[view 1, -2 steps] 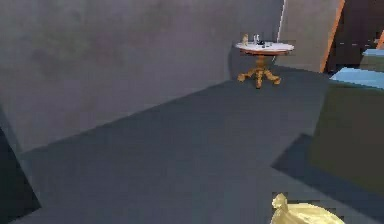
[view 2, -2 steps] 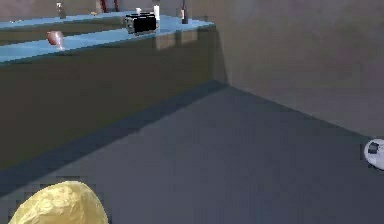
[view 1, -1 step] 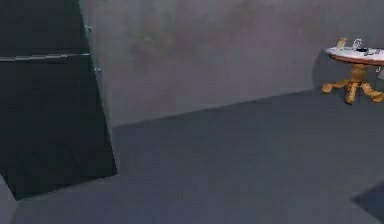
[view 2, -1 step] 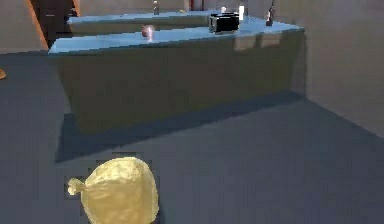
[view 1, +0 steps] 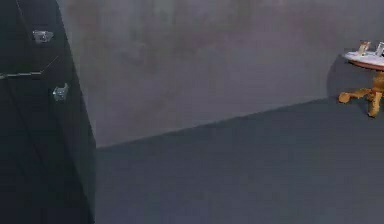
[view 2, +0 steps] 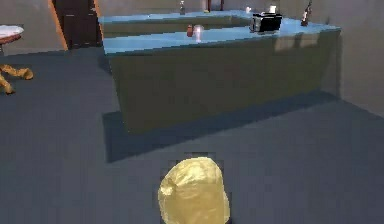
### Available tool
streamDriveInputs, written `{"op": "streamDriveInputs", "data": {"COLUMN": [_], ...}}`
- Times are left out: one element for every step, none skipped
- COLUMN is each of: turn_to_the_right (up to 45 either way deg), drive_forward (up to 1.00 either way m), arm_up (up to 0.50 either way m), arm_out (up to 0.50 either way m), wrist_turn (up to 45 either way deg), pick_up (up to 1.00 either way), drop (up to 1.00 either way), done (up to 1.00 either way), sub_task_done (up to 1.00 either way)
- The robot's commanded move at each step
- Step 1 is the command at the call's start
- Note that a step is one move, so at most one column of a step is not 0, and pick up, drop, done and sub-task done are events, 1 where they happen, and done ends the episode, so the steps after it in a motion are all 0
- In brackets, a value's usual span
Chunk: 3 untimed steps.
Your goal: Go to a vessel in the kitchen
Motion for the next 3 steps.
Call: {"op": "streamDriveInputs", "data": {"turn_to_the_right": [6.0, 0.0, 39.0], "drive_forward": [0.0, 0.5, 0.0], "arm_up": [0.0, 0.0, 0.0], "arm_out": [0.0, 0.0, 0.0], "wrist_turn": [0.0, 0.0, 0.0], "pick_up": [0.0, 0.0, 0.0], "drop": [0.0, 0.0, 0.0], "done": [0.0, 0.0, 0.0], "sub_task_done": [0.0, 0.0, 0.0]}}
